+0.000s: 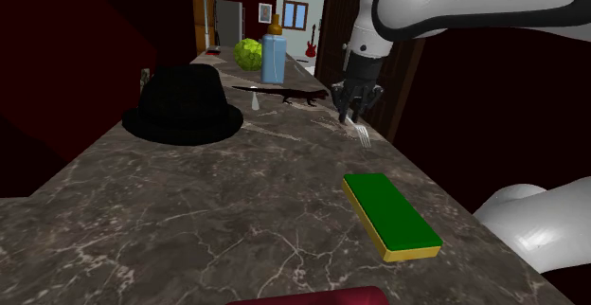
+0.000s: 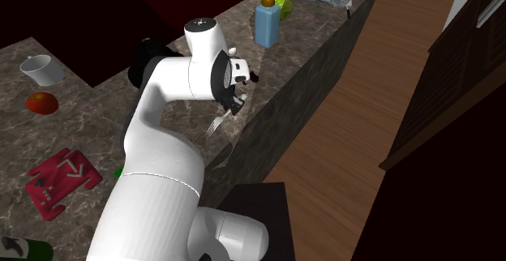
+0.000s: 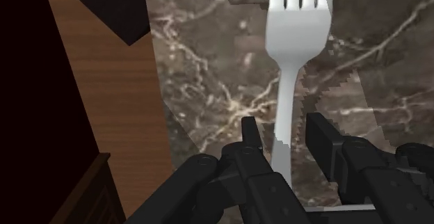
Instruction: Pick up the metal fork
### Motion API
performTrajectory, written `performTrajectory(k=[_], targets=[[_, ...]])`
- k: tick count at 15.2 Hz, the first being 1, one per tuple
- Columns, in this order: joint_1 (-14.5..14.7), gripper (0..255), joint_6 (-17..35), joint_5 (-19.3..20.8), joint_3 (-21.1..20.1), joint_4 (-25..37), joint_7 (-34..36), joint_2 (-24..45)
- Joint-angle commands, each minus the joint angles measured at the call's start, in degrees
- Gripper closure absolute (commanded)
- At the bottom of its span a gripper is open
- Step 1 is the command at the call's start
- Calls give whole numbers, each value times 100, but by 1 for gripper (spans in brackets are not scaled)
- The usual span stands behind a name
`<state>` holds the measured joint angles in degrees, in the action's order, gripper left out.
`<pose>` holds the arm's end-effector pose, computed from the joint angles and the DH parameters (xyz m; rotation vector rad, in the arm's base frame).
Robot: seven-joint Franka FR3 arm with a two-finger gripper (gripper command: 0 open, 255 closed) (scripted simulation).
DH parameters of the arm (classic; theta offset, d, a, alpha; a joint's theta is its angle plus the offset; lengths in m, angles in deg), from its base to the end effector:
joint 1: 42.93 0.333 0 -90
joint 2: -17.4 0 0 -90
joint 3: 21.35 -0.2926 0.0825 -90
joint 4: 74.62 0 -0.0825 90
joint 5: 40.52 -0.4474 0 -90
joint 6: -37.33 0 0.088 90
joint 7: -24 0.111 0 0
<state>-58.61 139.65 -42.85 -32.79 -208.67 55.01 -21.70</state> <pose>0.4367 -0.0204 0.5505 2.9115 -0.9940 0.2068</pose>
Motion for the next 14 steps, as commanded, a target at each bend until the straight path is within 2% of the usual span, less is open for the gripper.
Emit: performTrajectory(k=[1, 8, 14], targets=[[0, 255, 7, 0, 0, -6, 0, 1], [2, 255, 7, -2, -2, -17, 2, -10], [-22, 255, -429, 28, 28, 504, -16, 75]])
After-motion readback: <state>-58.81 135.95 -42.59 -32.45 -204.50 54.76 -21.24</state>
